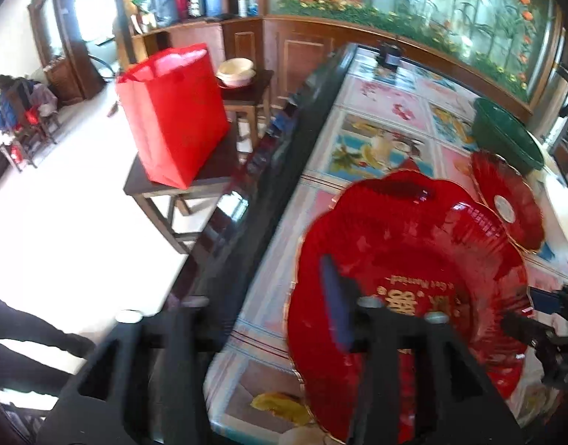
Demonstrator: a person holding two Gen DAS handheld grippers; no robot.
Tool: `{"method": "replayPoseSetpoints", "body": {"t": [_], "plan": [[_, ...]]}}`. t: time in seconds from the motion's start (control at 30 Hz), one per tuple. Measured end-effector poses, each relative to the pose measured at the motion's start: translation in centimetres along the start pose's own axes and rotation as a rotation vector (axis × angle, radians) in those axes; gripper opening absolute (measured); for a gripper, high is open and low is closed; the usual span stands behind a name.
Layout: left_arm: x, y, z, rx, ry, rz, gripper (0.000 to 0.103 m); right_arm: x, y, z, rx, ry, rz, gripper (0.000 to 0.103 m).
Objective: Organize plates and bowls
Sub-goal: 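Hold the large red plate low with the left tool while the right tool approaches the small red plate, then grasp the small red gold-rimmed plate with the right tool and lift it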
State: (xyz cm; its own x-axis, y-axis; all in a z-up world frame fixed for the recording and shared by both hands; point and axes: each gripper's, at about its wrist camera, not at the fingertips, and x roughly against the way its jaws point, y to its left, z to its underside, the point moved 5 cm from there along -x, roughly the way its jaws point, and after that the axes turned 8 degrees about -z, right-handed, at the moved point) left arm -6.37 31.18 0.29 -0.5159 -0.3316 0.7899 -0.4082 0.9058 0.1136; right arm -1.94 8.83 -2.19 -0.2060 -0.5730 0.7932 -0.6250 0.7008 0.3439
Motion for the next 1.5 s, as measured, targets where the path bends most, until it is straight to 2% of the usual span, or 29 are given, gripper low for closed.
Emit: {"method": "replayPoseSetpoints", "body": {"t": [0.03,0.23,0.4,0.83,1.07,1.5], "plan": [[0.3,0.1,-0.1,0.002,-0.018,-0.010,0.059,0.1,0.0,0.1,0.001,-0.001,0.003,0.055],[1.7,-0.2,-0.8,0.005,-0.057,0.004,0.059,0.9,-0.1,0.3,-0.018,-0.015,-0.008,0.056],[3.3,-1.7,-1.2,-0.034,-0.105,-0.002,0.059,1.9,-0.4,0.3,-0.037,-0.042,-0.016,0.061],[6.6,-7.4,-2.9,-0.083,-0.151,0.126,0.059,5.2,-3.0,0.9,-0.101,-0.107,0.004,0.064],[6.9,-11.4,-3.5,-0.129,-0.144,0.168,0.059,6.9,-5.6,1.2,-0.157,-0.137,0.031,0.070],[5.8,-17.1,-5.0,-0.179,-0.085,0.222,0.059,7.6,-9.7,1.7,-0.247,-0.144,0.035,0.071]]}}
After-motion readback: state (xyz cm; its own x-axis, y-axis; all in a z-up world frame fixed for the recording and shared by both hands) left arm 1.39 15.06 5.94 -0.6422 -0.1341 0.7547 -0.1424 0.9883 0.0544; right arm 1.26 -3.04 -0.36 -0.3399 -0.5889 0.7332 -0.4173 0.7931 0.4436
